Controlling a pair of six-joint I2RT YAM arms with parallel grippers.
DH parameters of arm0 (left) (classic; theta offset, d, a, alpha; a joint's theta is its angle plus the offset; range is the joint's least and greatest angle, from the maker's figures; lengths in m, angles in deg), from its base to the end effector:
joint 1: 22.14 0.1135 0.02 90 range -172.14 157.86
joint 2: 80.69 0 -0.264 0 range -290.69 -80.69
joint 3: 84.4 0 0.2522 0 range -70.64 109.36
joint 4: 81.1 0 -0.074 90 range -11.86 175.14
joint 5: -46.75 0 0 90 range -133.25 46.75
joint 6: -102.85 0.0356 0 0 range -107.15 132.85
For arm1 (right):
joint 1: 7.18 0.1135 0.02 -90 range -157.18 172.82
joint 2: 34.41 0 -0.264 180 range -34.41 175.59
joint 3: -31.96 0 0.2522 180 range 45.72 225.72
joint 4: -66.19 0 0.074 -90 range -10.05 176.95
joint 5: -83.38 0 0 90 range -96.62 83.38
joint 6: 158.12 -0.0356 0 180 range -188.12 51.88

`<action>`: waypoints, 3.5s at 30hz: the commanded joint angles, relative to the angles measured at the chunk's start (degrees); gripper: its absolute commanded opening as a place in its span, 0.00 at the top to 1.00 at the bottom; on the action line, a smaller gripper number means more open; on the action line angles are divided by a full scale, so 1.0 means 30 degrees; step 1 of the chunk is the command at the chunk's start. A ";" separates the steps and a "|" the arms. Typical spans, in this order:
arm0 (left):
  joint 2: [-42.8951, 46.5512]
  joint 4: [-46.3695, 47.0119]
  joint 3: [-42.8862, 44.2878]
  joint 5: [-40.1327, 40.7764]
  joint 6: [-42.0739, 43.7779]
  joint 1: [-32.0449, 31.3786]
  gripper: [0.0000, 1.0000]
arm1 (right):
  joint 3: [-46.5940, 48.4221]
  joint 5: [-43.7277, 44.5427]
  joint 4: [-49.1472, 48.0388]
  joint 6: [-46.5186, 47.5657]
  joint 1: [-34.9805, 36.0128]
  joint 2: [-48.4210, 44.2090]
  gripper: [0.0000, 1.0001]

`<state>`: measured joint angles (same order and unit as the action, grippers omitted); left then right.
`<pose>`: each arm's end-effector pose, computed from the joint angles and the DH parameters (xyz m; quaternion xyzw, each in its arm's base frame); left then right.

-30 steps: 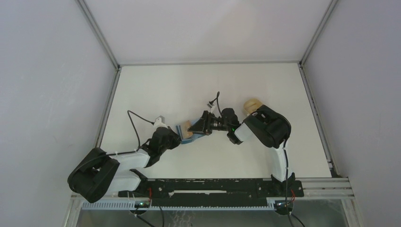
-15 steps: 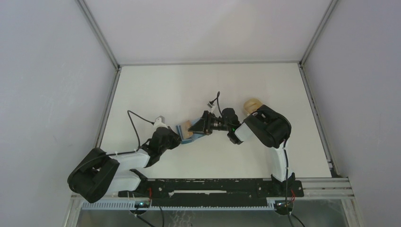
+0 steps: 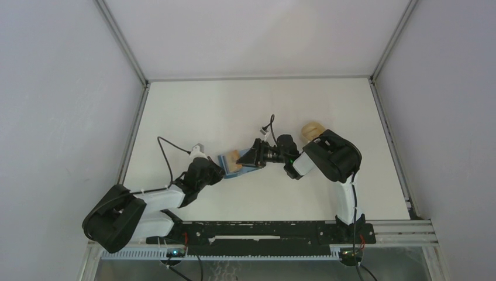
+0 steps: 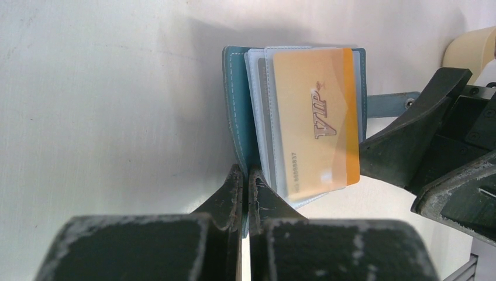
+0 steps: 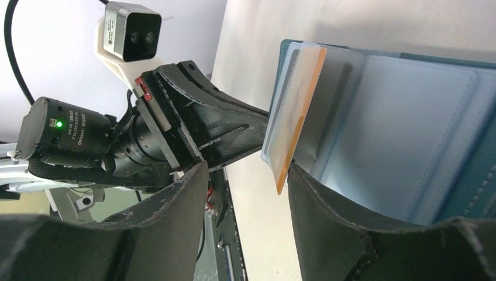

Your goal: Take the credit cards out of the card holder

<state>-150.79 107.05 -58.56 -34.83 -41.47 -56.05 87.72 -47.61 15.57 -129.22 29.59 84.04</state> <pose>0.1681 -0.1067 0.1214 -0.1903 0.8691 -0.2676 0.3700 0.2745 0.2343 0.1004 -0.0618 0.7584 0.6230 0.1817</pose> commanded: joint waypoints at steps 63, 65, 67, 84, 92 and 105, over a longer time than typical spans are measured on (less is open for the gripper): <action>0.1772 -0.3655 -0.0010 -0.0403 0.2083 -0.0180 1.00 | -0.5980 1.2605 2.0548 0.2494 -1.0119 -2.4706 1.00; 0.1853 -0.3621 0.0023 -0.0431 0.2083 -0.0178 1.00 | -0.6338 1.2892 2.1069 0.2113 -1.0731 -2.5541 1.00; 0.1857 -0.3645 0.0047 -0.0456 0.2105 -0.0178 1.00 | -0.6587 1.2854 2.1357 0.1763 -1.1494 -2.5753 1.00; 0.2716 -0.4589 0.0107 -0.0093 0.2026 -0.0141 1.00 | -0.7784 1.1297 1.9185 0.0825 -1.3955 -2.2440 1.00; 0.3053 -0.4913 0.0042 -0.0052 0.1950 -0.0138 1.00 | -0.7767 1.0352 1.6746 0.0254 -1.3987 -1.9180 1.00; 0.2431 -0.4920 0.0504 -0.0200 0.1951 -0.0142 1.00 | -0.7288 1.0113 1.4098 -0.0835 -1.3957 -1.5690 1.00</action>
<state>-142.23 97.46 -58.52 -35.88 -38.13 -56.21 64.42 -17.69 62.46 -130.36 -12.05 35.74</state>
